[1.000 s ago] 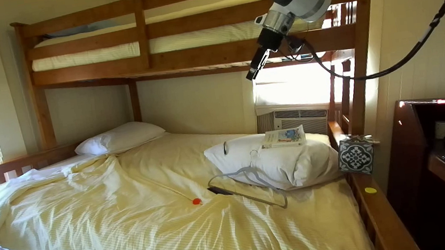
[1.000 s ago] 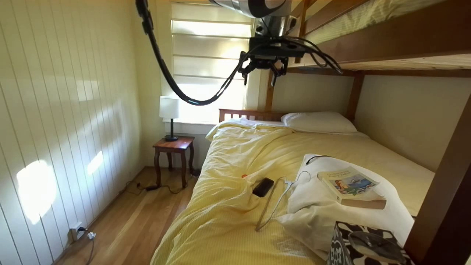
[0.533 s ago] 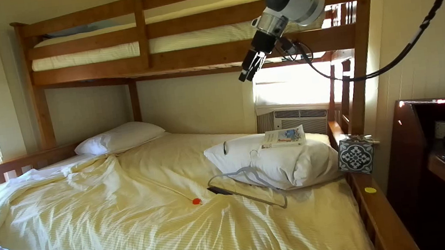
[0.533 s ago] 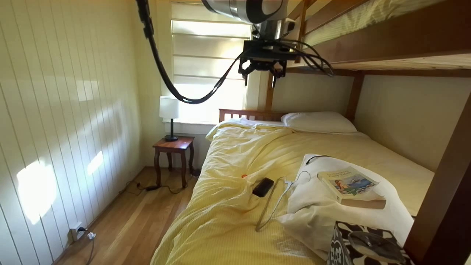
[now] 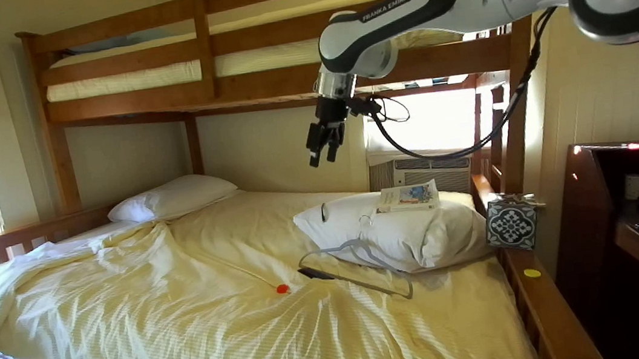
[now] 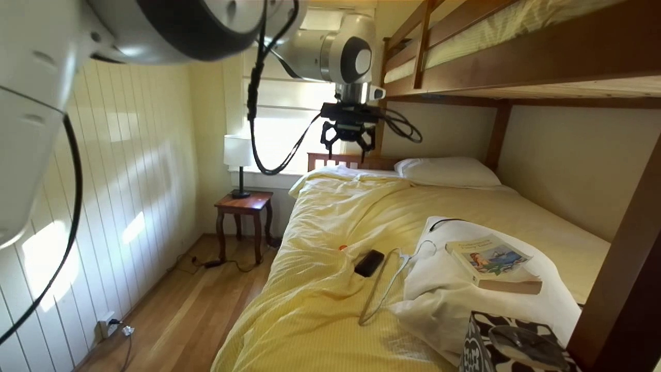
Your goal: Pick up the red token and place it on the bed frame next to the yellow token
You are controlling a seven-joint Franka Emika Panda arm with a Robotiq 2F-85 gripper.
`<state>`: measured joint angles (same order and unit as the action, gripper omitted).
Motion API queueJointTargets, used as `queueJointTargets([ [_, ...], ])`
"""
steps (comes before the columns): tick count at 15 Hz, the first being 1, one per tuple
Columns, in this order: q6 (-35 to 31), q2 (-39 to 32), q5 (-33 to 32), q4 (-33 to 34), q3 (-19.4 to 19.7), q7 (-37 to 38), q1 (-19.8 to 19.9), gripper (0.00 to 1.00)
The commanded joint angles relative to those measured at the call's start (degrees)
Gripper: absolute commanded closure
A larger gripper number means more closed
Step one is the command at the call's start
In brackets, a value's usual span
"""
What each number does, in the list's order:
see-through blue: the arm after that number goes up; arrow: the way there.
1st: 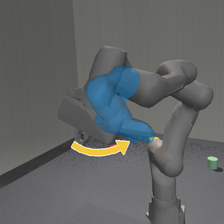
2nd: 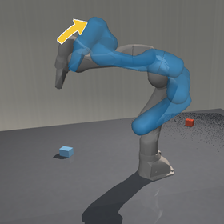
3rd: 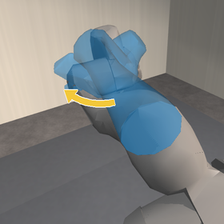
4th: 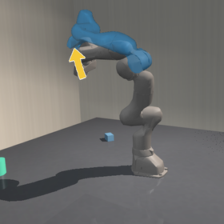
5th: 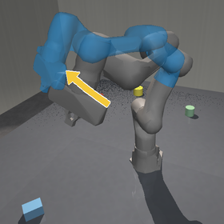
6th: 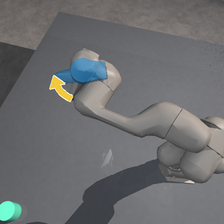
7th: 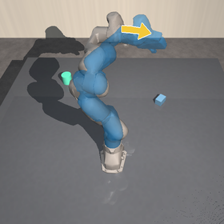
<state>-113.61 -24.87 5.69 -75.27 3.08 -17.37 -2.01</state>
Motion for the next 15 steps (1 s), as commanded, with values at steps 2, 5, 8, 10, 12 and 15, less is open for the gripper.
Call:
queueJointTargets([
  [2,16.7,-13.2,-0.3,15.9,-3.7,-1.7,3.7,0.0],
  [5,22.7,-19.7,-3.7,23.4,-2.5,2.3,3.1,0.0],
  [8,20.9,-18.0,-3.3,19.2,-1.9,1.9,3.1,0.0],
  [10,22.4,-20.8,-4.2,22.9,-1.5,2.9,3.1,0.0],
  [12,22.9,-21.8,-4.3,24.6,-1.5,3.3,3.1,0.0],
  [15,11.3,-22.1,-3.8,23.4,-1.8,4.1,2.6,0.0],
])
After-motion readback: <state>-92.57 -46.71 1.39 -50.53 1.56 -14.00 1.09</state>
